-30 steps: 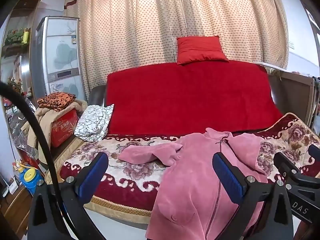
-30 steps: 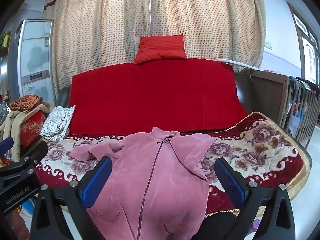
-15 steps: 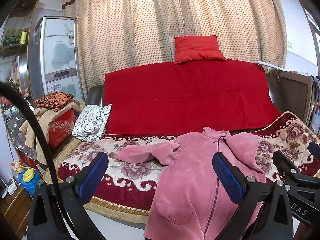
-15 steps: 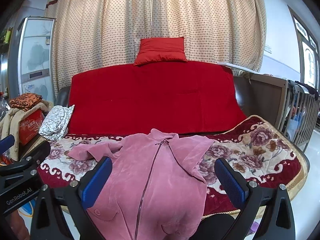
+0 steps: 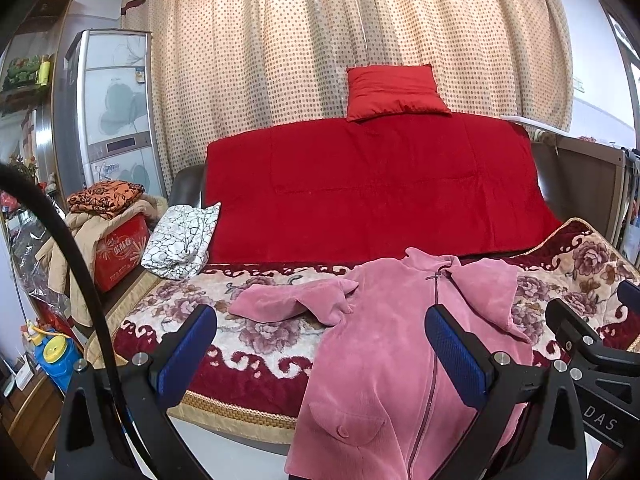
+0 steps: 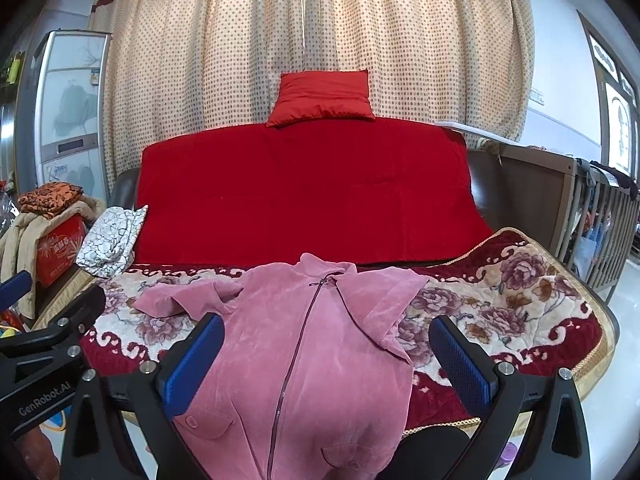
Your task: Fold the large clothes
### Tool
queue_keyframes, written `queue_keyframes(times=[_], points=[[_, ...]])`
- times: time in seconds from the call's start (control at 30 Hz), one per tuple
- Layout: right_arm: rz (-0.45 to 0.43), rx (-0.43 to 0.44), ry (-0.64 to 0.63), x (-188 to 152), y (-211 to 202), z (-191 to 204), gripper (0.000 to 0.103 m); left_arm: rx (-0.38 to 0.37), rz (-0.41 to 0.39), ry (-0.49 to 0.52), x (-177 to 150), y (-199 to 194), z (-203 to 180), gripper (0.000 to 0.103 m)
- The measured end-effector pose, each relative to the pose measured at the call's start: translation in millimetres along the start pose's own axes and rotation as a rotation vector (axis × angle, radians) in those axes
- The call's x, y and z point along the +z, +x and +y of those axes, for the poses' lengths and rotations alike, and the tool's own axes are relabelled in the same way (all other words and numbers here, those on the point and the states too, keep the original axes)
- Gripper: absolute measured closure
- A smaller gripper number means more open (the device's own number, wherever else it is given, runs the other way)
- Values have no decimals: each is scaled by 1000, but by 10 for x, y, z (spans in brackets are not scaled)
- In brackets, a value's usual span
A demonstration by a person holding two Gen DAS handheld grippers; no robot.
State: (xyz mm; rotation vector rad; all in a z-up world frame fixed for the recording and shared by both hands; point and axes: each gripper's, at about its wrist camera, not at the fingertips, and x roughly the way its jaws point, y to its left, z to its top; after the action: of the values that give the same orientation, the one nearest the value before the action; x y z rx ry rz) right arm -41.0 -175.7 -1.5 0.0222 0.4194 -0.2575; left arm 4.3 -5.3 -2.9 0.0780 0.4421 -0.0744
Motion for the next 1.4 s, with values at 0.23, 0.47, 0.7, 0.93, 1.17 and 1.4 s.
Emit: queue_keyframes(times=[0.23,0.47,0.7,0.93,1.17,1.4], points=[[4,-4,-13,-19,62,8,0,8,17,13,-12,94,-15,0],[19,-5,-14,-49,176,-1,0,2,30,0,-26,245,-32,0],[46,-8,-17,-67,419,-58,0,-65,129,-23,-115,728,-64,0],[135,82,35,-56,983,-525,0,-121,370,-84,-406,1664,-51,0],[233,296,382,-99,2091,-1837,0,-109,500,-133,-570,2173,31,0],[335,485,844,-441,3402,-2721,0,-76,489,-64,-437,2371,-171,0]])
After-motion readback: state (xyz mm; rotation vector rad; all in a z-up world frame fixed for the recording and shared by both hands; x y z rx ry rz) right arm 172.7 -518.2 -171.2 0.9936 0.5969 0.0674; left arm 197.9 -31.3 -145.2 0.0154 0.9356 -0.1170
